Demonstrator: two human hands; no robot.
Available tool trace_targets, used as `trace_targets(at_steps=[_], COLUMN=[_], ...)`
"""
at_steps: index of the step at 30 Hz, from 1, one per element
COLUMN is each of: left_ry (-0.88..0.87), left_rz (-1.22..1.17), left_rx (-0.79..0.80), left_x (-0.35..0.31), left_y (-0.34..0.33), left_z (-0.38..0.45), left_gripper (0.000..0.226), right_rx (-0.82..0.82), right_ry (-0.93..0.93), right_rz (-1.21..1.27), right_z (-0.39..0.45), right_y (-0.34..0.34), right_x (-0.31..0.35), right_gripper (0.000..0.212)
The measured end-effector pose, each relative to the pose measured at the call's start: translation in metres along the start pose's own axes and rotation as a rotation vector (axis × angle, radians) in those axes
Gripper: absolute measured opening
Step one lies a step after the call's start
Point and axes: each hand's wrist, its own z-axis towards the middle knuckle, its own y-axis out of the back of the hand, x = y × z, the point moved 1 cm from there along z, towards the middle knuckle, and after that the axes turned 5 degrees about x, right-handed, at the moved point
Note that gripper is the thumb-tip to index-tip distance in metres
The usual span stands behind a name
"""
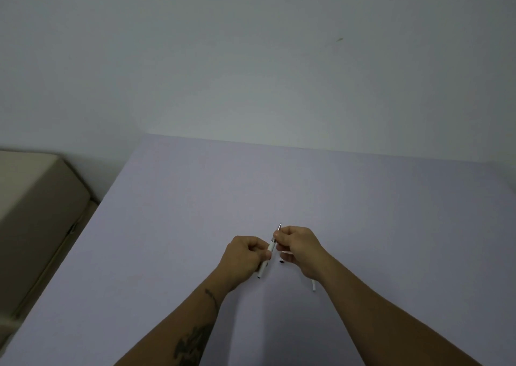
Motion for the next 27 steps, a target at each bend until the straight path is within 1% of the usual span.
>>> trace_targets(at_steps=[4, 7, 12, 16, 19, 21, 27], left_ry=[-0.005, -0.020, -0.009, 0.010, 0.011, 0.008, 0.019], left_rz=[0.030, 0.055, 0.079, 0.070, 0.071, 0.073, 0.087], left_rx=[-0.017, -0.026, -0.020, -0.022, -0.031, -0.032, -0.028], left_x=[0.0007, -0.0005, -0.0018, 0.0009, 0.0017, 0.0010, 0.0005], left_y=[0.0012, 0.0024, 0.0012, 0.0004, -0.0008, -0.0015, -0.0018], left_z=[0.0002, 0.0017, 0.0033, 0.0031, 0.0026, 0.0025, 0.0028], left_gripper=[0.009, 0.009, 0.011, 0.009, 0.009, 0.009, 0.009], right_rx=[0.025, 0.050, 0.008, 0.036, 0.058, 0.043, 0.031], right_ry=[0.003, -0.005, -0.011, -0.019, -0.048, -0.057, -0.042], right_rz=[0.011, 0.071, 0.084, 0.110, 0.122, 0.114, 0.096], right_z=[-0.0024, -0.0037, -0.0034, -0.0050, -0.0067, -0.0068, -0.0088], right_y=[-0.0009, -0.0027, -0.0041, -0.0019, -0.0024, -0.0032, -0.0025], right_x=[0.0032, 0.0020, -0.0013, -0.0003, -0.0008, -0.0020, 0.0004], right_gripper=[0.017, 0.012, 0.015, 0.022, 0.014, 0.015, 0.023])
